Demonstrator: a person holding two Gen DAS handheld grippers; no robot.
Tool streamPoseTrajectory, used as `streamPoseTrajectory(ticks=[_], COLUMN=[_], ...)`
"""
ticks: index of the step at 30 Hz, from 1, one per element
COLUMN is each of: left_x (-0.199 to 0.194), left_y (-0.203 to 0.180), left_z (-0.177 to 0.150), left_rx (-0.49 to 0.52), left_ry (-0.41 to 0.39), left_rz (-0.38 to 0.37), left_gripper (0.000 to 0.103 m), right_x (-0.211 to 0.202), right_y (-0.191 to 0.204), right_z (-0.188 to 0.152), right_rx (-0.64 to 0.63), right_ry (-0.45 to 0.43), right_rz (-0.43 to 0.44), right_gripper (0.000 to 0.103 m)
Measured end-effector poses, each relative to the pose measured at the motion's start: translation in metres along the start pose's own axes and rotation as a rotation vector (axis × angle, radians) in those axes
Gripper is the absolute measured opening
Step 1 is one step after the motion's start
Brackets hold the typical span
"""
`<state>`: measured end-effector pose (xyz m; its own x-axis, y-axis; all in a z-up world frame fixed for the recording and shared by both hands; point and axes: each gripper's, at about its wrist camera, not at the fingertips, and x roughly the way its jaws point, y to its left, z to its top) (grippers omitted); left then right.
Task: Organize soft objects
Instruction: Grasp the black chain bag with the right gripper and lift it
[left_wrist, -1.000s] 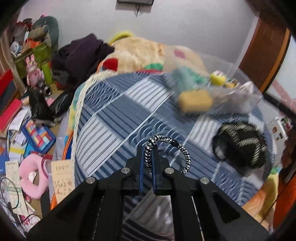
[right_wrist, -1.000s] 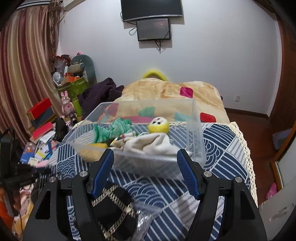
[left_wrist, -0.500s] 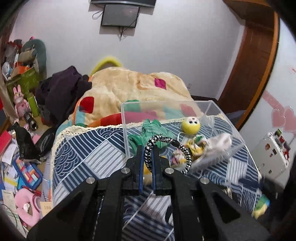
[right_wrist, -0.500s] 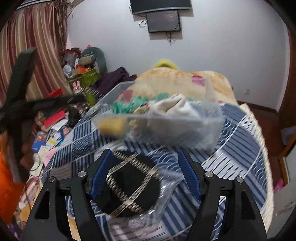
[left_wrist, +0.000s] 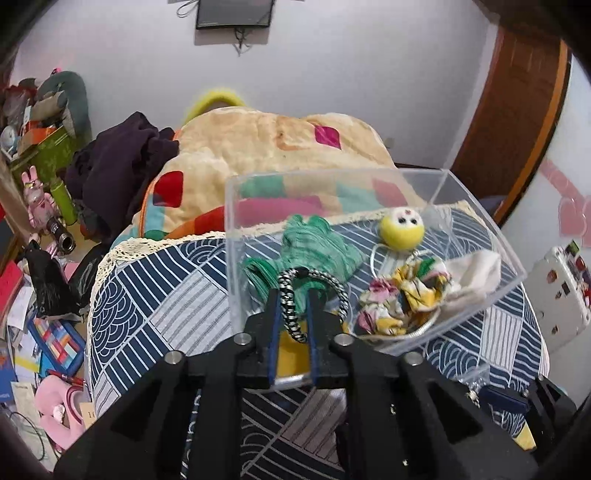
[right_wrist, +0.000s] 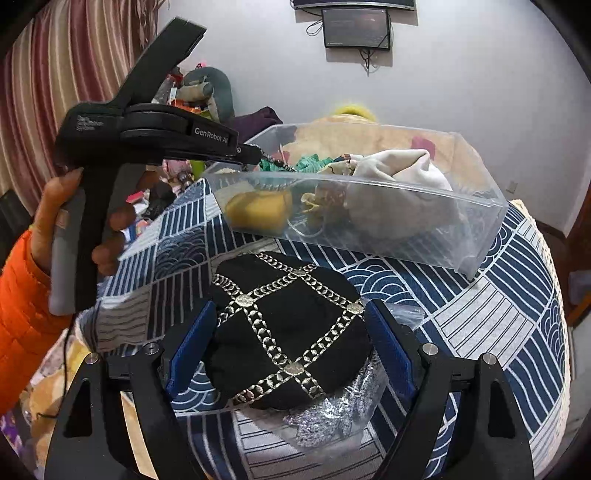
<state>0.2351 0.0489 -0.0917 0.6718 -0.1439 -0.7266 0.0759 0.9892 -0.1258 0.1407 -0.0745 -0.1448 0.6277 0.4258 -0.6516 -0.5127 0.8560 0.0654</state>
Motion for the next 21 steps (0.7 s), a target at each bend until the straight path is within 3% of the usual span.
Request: streamPoseTrajectory(ticks=[2, 4, 10, 15, 19, 21], left_x=[-0.004, -0.011, -0.043, -0.067, -0.081, -0.084], left_y=[-0.004, -0.007, -0.018, -0.024, -0.030, -0.034], left_z=[-0.002, -0.004, -0.011, -0.019, -0.027, -0.032], left_rx=[0.014, 0.028, 0.074, 0.094, 0.091, 0.085], left_ry=[-0.002, -0.017, -0.068, -0.095, -0.112, -0.111], left_rz=[-0.007, -0.007, -0.018, -0.026, -0.032, -0.047], left_gripper=[0.034, 0.043, 0.060, 0.069, 0.085, 0.088], right_x=[0.002, 0.003, 0.000, -0.020, -0.049, -0.061], right_y=[0.001, 0.001, -0.002, -0.008, -0.015, -0.021], right_z=[-0.001, -0.002, -0.001, 0.004, 0.013, 0.016], right_rx=[-0.009, -0.013, 0.000, 0.038, 0.061, 0.079], right_ry=[0.001, -0.002, -0.012, -0.075, -0.161, -0.194], right_rz=[-0.007, -0.014, -0.003, 0.004, -0.024, -0.038], right_gripper=[0.066, 0.051, 0.016, 0.012, 0.011, 0.011])
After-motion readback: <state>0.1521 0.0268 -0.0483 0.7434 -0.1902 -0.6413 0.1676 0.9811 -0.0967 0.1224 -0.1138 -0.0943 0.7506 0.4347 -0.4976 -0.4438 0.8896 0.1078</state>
